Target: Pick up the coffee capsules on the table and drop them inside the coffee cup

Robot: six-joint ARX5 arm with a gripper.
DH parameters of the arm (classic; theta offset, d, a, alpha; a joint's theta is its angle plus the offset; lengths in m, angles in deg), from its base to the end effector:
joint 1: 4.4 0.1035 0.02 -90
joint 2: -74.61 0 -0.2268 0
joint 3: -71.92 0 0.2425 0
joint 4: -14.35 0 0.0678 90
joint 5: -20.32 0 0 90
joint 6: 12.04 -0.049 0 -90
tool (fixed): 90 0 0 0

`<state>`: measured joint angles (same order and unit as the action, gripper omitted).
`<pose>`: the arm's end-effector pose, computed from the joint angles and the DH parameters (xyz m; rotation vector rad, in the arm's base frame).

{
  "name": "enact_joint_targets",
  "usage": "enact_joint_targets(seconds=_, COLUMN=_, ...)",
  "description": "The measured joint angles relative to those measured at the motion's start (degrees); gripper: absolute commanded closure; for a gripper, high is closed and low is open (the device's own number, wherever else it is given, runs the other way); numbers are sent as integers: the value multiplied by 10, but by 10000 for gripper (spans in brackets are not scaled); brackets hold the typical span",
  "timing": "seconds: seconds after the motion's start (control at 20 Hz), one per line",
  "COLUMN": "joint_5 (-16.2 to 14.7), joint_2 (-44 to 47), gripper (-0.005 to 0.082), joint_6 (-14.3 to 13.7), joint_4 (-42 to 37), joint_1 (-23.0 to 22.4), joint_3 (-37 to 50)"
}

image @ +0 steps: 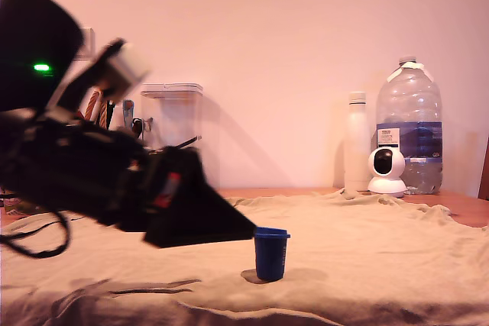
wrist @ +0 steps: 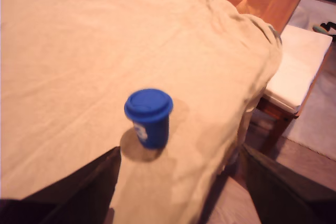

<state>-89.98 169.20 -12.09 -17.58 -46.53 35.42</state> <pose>0.1877 -0.1927 0.0736 0.0916 0.4705 -1.0701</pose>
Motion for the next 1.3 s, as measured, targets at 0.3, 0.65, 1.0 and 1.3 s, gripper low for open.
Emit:
enact_joint_targets(seconds=0.3, joint_5=-2, joint_2=36, gripper=113, joint_6=14, joint_4=56, joint_1=-7, joint_3=-50)
enact_joint_targets(seconds=0.65, joint_5=-2, joint_2=84, gripper=113, joint_6=28, joint_4=64, joint_1=-13, joint_3=-95)
enact_joint_targets(seconds=1.0, joint_5=-2, joint_2=125, gripper=113, joint_6=31, joint_4=87, joint_1=-13, joint_3=-136)
enact_joint_targets(seconds=1.3, joint_5=-2, joint_2=128, gripper=158, joint_6=34, joint_4=90, joint_1=-13, joint_3=-141)
